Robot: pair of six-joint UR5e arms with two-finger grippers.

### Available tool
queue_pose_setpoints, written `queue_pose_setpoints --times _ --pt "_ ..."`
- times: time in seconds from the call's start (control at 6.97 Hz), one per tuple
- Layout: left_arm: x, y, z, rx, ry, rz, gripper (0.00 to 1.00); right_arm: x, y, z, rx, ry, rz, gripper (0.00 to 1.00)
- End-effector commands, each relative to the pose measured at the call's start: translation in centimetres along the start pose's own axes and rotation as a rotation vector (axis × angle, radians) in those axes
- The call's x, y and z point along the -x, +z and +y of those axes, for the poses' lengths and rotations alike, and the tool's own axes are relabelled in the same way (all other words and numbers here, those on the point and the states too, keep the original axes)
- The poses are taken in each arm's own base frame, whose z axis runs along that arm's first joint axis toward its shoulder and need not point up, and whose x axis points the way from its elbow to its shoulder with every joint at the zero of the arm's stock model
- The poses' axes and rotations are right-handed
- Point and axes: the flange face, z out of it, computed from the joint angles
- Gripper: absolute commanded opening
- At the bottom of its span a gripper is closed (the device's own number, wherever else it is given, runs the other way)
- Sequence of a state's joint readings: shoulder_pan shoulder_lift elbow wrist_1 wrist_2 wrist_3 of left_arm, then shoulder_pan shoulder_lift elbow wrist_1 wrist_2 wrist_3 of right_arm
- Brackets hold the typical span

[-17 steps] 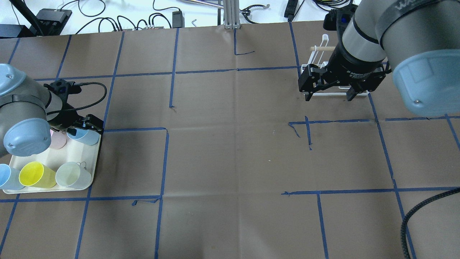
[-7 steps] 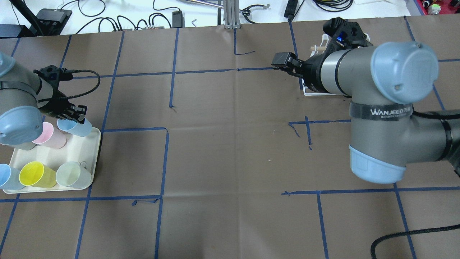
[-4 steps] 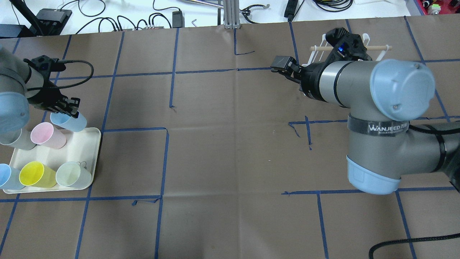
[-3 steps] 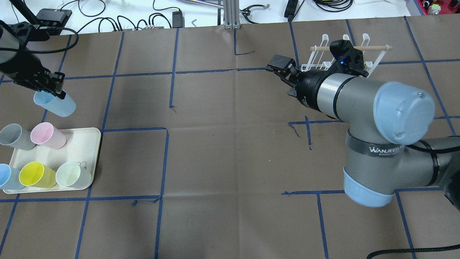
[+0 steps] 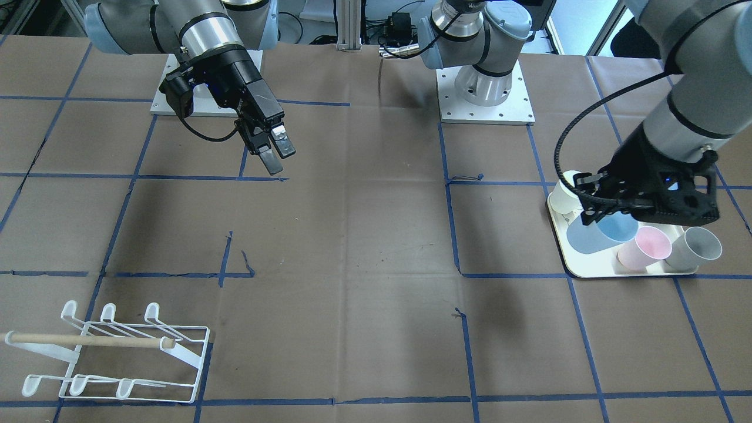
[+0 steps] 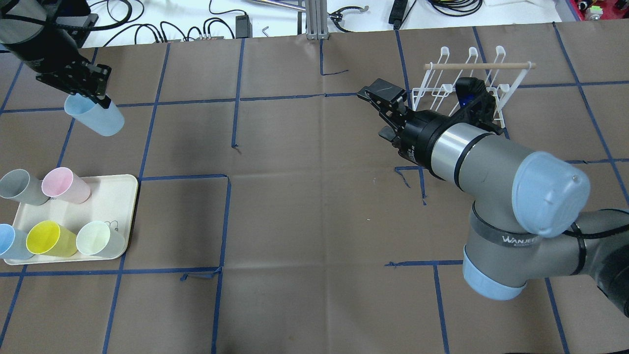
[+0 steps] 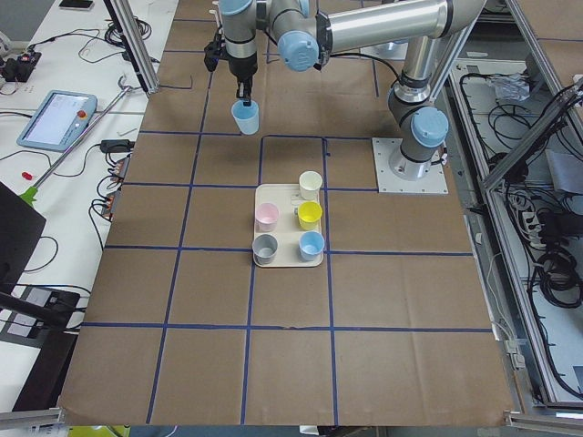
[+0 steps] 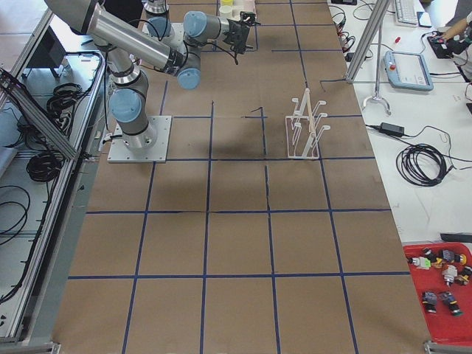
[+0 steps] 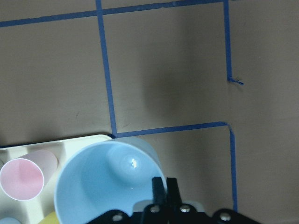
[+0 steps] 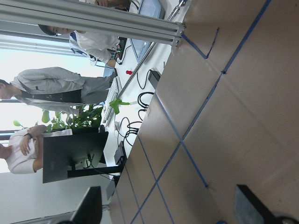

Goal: Transfer IKEA cup to right arm and place on rack

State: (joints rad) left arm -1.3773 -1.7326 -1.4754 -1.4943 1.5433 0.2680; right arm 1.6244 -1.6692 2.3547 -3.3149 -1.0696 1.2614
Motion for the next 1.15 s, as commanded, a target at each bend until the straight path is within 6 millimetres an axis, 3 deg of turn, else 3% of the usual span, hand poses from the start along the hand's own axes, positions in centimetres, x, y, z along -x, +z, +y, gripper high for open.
queue_pose_setpoints --times 0.0,0.14,0.29,0.43,0.72,1.0 --pt "-8.6 -0.1 -0.3 -0.064 0.074 0.016 0.00 -0.2 -1.0 1.0 0.017 0.120 -0.087 1.00" --pt "-11.2 -1.4 -0.3 -0.169 0.128 0.096 0.00 0.0 -1.7 1.3 0.014 0.211 -0.134 1.00" --pt "-12.4 -1.8 -0.4 -0.281 0.240 0.189 0.00 -0.3 -2.2 1.7 0.019 0.339 -0.171 1.00" --pt "-13.0 -1.4 -0.2 -0.398 0.319 0.233 0.00 -1.7 -2.5 2.4 0.025 0.405 -0.163 1.00" --pt "-15.0 1.2 1.5 -0.733 0.424 0.359 0.00 -2.7 -2.4 2.4 0.009 0.417 -0.134 1.00" --pt "-16.6 4.7 5.1 -0.917 0.531 0.459 0.00 -2.7 -2.3 2.4 0.018 0.419 -0.130 1.00"
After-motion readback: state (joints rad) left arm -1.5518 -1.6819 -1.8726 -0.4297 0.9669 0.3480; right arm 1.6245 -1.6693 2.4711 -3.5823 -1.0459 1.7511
